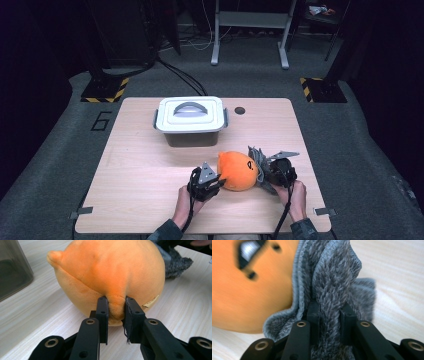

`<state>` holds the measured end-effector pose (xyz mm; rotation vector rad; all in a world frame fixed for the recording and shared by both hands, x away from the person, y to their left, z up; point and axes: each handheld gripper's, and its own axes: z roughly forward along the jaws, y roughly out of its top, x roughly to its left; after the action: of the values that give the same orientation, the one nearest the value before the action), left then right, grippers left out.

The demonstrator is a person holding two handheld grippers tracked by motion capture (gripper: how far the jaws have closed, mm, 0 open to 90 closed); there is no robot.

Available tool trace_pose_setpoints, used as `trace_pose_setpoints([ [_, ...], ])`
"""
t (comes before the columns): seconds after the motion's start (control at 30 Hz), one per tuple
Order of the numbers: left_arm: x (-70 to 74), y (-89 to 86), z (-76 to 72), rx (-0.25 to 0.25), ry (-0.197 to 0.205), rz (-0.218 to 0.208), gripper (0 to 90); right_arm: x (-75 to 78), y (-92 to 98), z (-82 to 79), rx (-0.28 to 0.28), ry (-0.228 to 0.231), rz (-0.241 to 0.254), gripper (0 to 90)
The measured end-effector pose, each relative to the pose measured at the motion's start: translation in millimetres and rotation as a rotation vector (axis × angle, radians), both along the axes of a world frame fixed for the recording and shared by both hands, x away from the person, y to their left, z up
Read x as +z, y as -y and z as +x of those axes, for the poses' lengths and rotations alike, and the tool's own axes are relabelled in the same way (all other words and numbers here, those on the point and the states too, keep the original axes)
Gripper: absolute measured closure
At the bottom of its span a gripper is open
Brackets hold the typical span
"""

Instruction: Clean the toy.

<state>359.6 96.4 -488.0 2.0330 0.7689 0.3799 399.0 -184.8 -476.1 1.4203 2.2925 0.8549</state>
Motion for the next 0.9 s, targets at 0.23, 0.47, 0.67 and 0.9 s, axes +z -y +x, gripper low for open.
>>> trace_pose_setpoints([
  [0.23,-0.2,-1.1,1.0,0.005,0.005,0.005,75.1,-5.4,3.8,-1.0,-0.016,-0.016,-0.016,75.4],
  [0.47,-0.3,-1.8,1.6,0.006,0.004,0.006,75.0,35.4,15.4,-14.7,-0.02,0.086,0.032,75.5],
  [0.67,-0.4,-1.4,1.7,0.008,0.003,0.006,74.8,67.4,5.8,-24.1,0.032,0.151,0.101,75.5],
  [0.9,-0.4,-1.9,2.8,0.005,0.0,0.003,73.4,54.8,-21.4,-14.7,0.104,0.095,0.105,75.6],
])
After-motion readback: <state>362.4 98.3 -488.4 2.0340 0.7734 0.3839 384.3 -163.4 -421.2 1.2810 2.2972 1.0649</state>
